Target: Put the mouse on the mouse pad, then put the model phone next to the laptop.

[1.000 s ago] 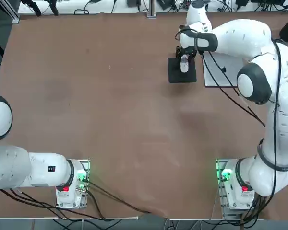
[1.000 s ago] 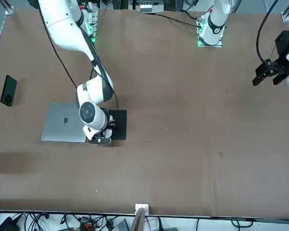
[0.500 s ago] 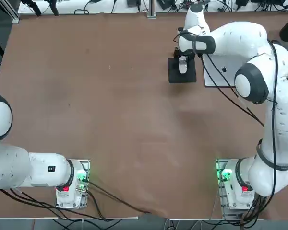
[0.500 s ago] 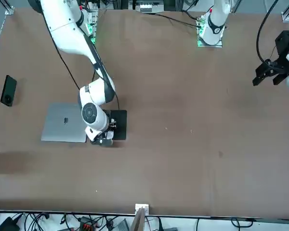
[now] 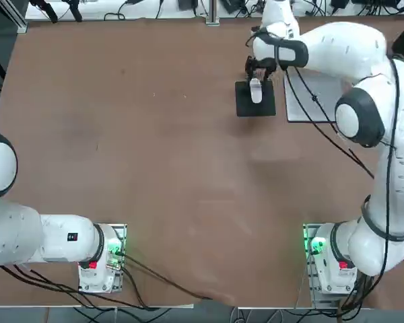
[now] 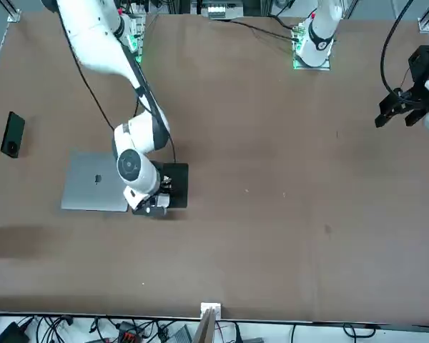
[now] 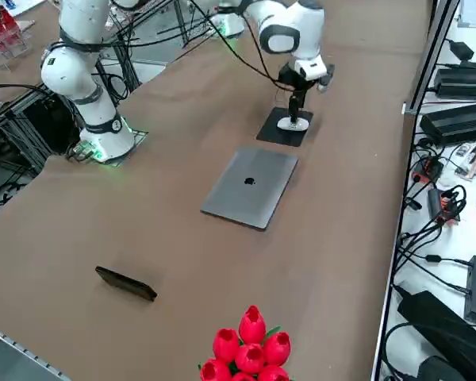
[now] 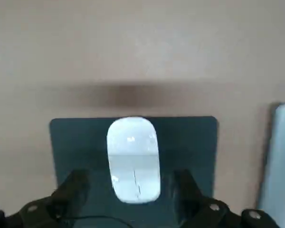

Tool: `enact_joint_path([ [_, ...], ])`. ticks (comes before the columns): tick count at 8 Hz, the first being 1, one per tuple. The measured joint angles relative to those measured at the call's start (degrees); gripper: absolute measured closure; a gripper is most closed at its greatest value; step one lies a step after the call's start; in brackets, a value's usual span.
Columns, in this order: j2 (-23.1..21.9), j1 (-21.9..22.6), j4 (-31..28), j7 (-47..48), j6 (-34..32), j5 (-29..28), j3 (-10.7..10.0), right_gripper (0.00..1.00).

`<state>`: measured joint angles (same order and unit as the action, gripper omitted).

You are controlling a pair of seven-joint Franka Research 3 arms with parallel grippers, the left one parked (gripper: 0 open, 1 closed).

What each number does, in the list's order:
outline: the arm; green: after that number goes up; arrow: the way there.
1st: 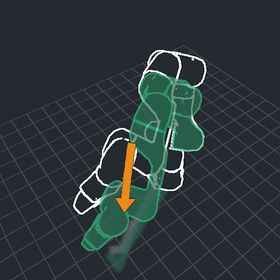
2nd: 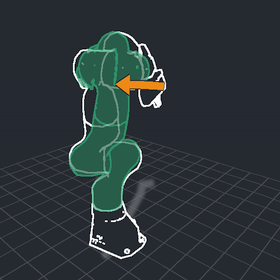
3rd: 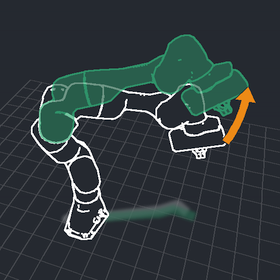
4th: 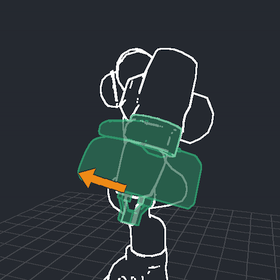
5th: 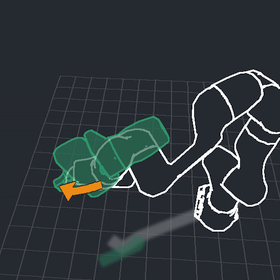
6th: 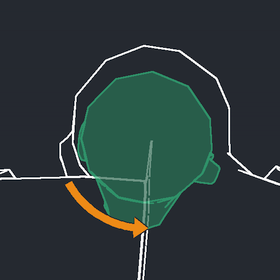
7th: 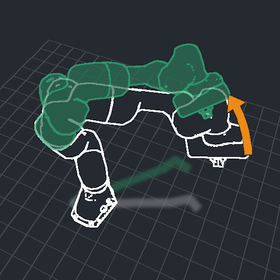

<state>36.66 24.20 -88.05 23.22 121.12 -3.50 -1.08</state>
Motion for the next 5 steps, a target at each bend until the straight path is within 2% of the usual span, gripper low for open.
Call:
enact_joint_path([
  [2, -8.16, -5.47, 0.55, 0.04, -10.53, 0.02, -0.52, 0.0],
  [4, -13.59, -15.95, 0.4, -1.11, -17.92, 0.35, -0.84, 0.0],
  [5, -14.21, -21.95, 0.25, -4.78, -19.1, 0.46, -0.94, 0.0],
])
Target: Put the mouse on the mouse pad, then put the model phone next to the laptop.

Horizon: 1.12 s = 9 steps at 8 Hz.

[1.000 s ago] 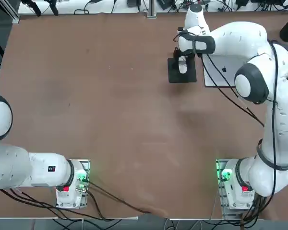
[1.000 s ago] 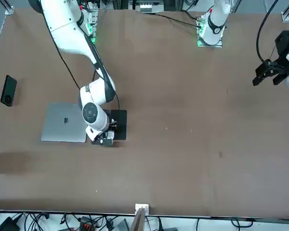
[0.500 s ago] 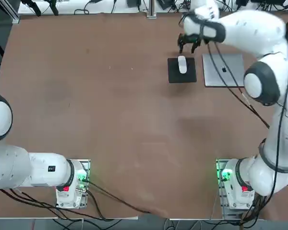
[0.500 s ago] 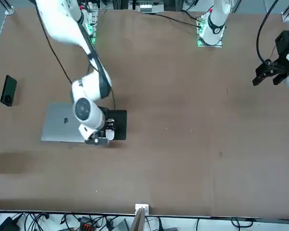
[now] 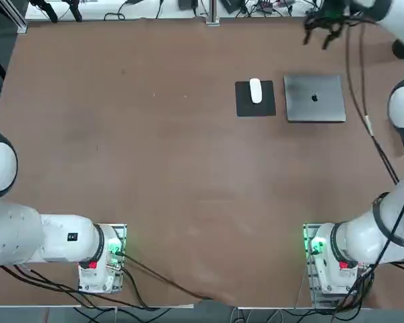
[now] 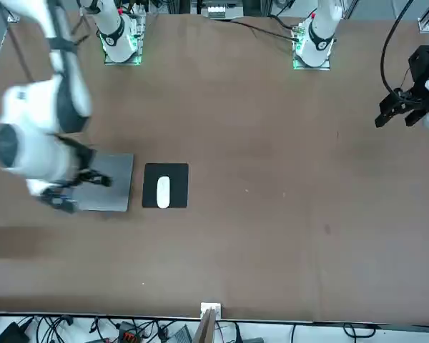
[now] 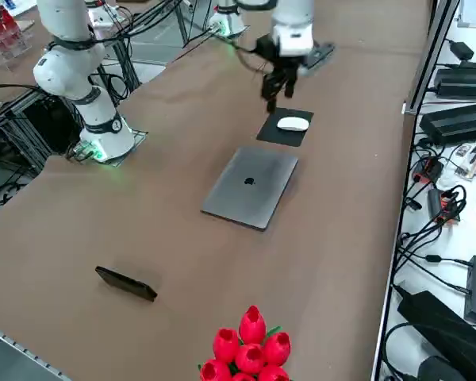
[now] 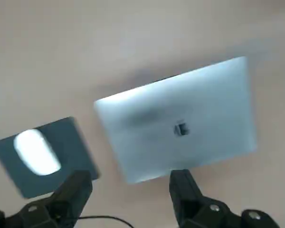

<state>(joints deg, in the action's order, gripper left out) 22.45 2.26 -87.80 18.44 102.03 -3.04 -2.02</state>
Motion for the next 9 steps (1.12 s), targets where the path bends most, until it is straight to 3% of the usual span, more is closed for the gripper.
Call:
enact_joint_path([
  [2, 1.64, -11.9, -0.81, -14.21, 0.65, 0.66, -0.16, 0.0],
  [4, 4.87, -21.39, -1.13, -27.26, 6.68, 2.77, -0.16, 0.0],
  [7, 7.86, -30.78, -3.03, -40.09, 14.17, 3.57, -0.05, 0.0],
  [9, 6.5, -35.69, -4.42, -46.24, 14.73, 4.05, -0.02, 0.0],
])
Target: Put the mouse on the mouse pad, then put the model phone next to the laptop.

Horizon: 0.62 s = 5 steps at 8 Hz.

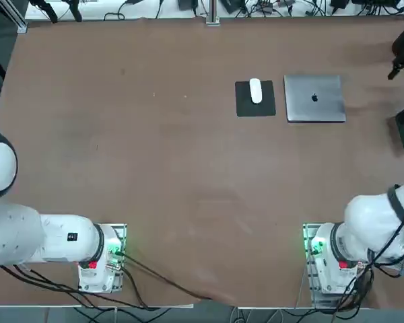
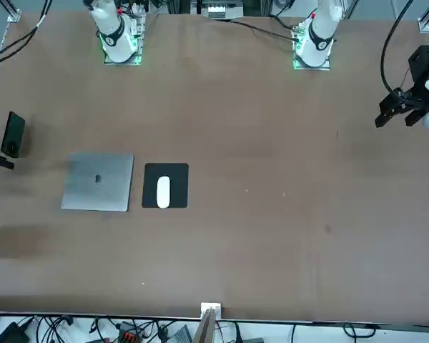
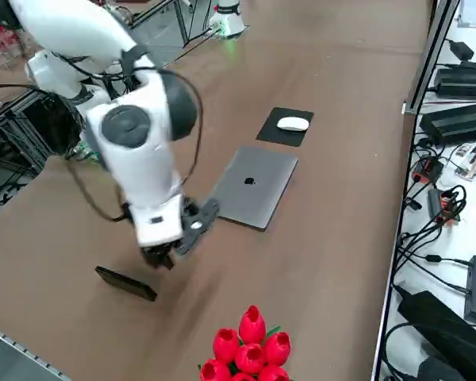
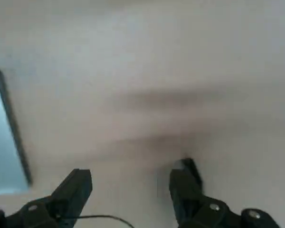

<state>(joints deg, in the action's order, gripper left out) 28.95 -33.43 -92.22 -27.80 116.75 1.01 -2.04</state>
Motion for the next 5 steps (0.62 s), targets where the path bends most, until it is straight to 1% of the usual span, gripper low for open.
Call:
enact_joint_path([
  [1, -2.35, -3.01, -3.27, -3.99, 1.51, 0.0, 0.01, 0.0],
  [2, -4.95, -5.73, -7.61, -7.01, 4.58, 0.01, 0.02, 0.0],
  [3, -6.58, -8.16, -11.32, -9.77, 7.18, 0.02, 0.06, 0.0],
  [4, -6.73, -10.27, -13.89, -12.1, 9.52, 0.02, 0.14, 0.0],
  [5, -5.86, -11.78, -16.03, -13.64, 12.77, 0.02, 0.22, 0.0],
])
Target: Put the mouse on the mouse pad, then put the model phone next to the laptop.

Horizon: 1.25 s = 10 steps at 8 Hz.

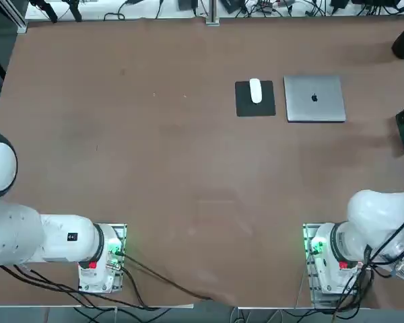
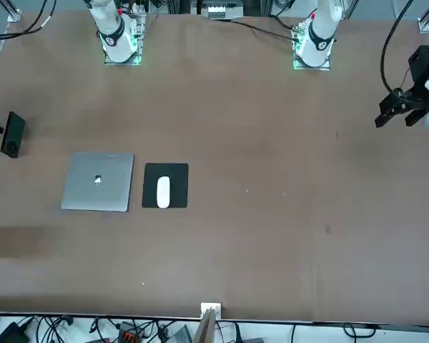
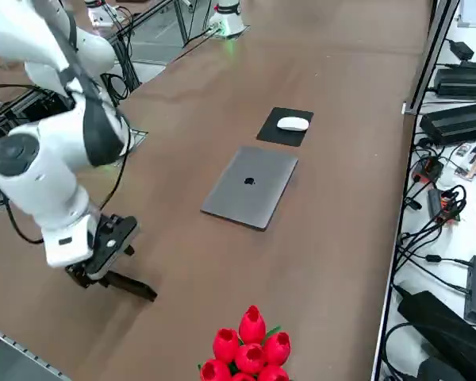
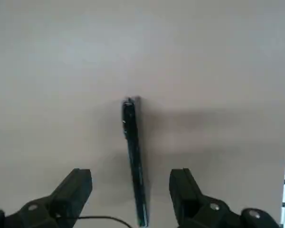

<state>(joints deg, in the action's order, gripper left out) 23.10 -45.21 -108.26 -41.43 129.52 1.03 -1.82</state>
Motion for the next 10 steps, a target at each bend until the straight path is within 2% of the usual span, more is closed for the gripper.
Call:
enact_joint_path([
  [2, 3.1, -0.81, -3.61, -0.96, 8.26, 0.01, 0.21, 0.0],
  [4, 5.65, -1.51, -4.59, -3.31, 11.76, 0.02, 0.27, 0.03],
  [5, 6.42, -1.76, -4.6, -4.12, 12.47, 0.02, 0.28, 0.16],
  [8, 6.6, -1.76, -4.56, -4.72, 12.66, 0.05, 1.02, 0.74],
  [9, 6.51, -1.73, -4.47, -4.88, 12.65, 0.06, 1.31, 0.84],
  [10, 6.44, -1.69, -4.04, -5.12, 11.59, 0.07, 2.13, 0.84],
])
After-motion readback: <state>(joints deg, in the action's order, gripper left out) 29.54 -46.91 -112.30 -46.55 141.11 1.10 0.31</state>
